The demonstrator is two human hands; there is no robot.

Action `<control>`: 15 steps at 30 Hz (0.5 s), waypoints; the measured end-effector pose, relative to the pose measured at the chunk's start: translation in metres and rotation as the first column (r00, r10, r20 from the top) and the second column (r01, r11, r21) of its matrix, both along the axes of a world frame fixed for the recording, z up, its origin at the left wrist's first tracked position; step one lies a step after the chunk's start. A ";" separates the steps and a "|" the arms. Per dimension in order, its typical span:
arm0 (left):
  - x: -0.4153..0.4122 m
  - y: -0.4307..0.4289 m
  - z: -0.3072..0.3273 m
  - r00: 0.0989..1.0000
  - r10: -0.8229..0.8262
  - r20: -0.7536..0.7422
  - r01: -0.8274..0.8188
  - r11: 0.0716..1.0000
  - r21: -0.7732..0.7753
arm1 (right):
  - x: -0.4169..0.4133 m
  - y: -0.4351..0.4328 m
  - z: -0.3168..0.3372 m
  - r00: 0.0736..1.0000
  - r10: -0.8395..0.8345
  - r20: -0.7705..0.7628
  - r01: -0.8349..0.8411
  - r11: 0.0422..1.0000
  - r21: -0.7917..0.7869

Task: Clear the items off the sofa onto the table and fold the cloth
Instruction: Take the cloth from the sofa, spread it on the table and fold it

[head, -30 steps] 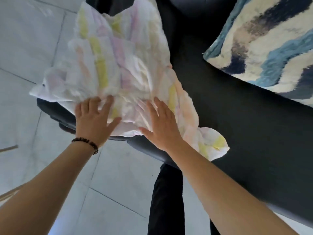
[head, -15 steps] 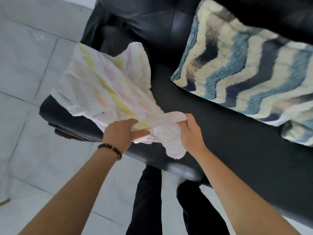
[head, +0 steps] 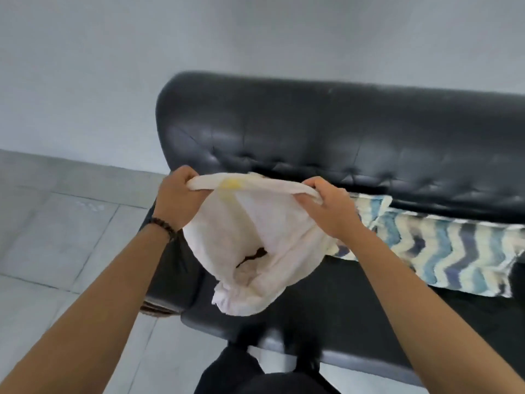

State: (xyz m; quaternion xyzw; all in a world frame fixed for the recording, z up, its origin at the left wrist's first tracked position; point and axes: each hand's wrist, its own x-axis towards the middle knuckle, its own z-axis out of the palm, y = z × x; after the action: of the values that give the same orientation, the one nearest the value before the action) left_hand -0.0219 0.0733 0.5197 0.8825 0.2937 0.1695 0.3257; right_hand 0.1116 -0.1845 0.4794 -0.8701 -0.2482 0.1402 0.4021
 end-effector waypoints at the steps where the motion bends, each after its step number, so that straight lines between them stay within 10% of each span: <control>1: 0.008 -0.006 0.020 0.996 -0.011 0.086 0.011 1.000 0.002 | 0.001 -0.007 0.019 0.997 -0.060 0.045 0.056 0.994 0.097; 5: 0.027 -0.030 0.078 0.945 -0.115 0.307 0.148 0.985 -0.087 | -0.001 -0.038 0.062 0.969 -0.230 0.091 0.194 0.936 0.293; 10: 0.044 -0.056 0.094 0.829 -0.229 0.511 0.361 0.916 -0.175 | -0.024 -0.078 0.055 0.998 -0.060 0.036 0.067 0.965 -0.253; 15: 0.057 -0.086 0.083 0.738 -0.354 0.575 0.567 0.787 -0.244 | -0.073 -0.114 0.026 0.872 -0.385 -0.302 0.315 0.914 -0.256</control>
State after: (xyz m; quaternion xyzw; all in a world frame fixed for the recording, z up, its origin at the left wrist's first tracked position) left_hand 0.0354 -0.0125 0.6023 0.7656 -0.0058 0.2393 0.5971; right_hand 0.0385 -0.2987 0.5058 -0.8980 0.0038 0.2394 0.3691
